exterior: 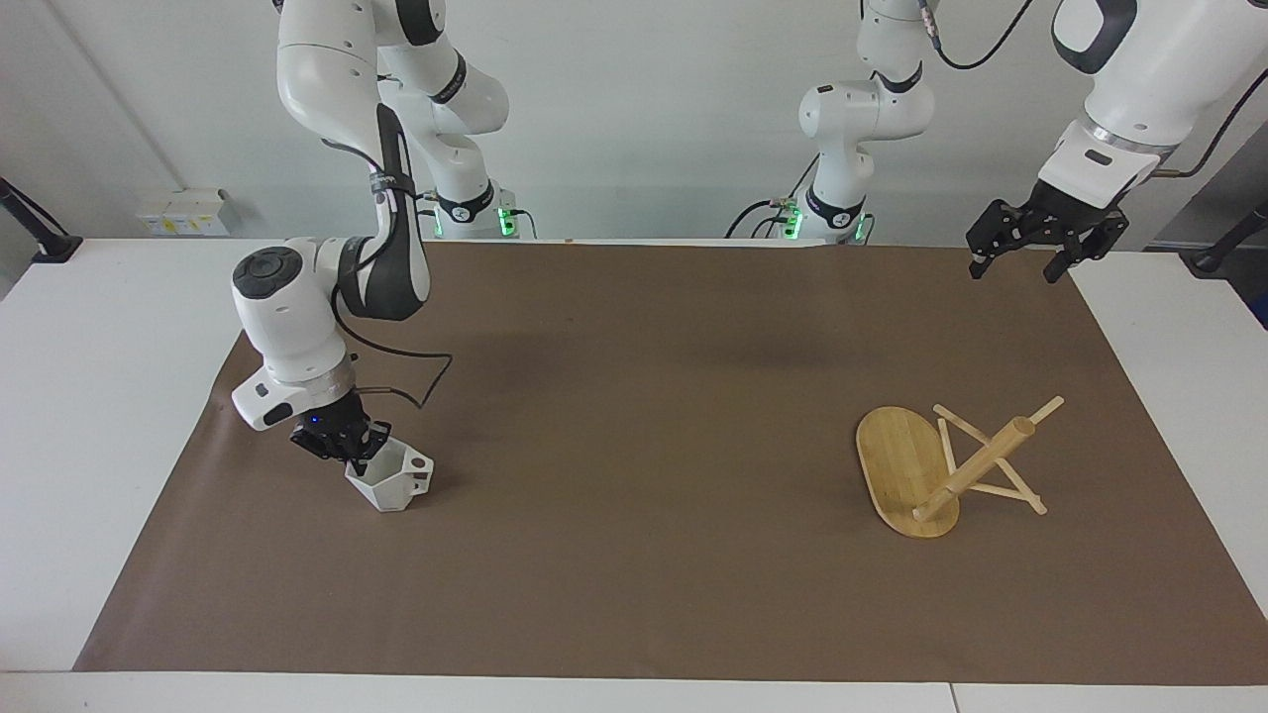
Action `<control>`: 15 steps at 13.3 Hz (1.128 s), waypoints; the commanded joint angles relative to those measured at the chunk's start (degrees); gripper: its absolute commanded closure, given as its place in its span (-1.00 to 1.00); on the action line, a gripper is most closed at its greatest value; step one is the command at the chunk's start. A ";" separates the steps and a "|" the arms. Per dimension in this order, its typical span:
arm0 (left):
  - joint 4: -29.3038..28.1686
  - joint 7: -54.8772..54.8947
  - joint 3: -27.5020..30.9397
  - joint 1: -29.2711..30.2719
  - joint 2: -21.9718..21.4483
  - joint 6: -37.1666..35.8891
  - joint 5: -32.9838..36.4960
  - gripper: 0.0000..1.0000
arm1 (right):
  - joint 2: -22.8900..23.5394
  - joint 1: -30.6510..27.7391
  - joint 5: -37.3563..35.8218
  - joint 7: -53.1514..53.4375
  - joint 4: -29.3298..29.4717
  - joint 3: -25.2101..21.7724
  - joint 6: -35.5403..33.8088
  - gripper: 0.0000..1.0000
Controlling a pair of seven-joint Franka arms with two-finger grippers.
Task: Hang cup on rack
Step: 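Lift the cup with the right gripper while the left gripper approaches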
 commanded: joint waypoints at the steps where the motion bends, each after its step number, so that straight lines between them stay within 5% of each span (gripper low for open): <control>1: -1.80 0.92 -0.38 0.69 -1.61 0.24 0.70 -1.00 | -0.59 -0.66 -0.32 0.56 -0.62 0.55 -0.35 1.00; 15: -5.13 -3.19 -0.38 0.17 -3.80 -3.02 4.47 -1.00 | -7.27 -0.57 3.37 1.27 5.09 4.16 -13.00 1.00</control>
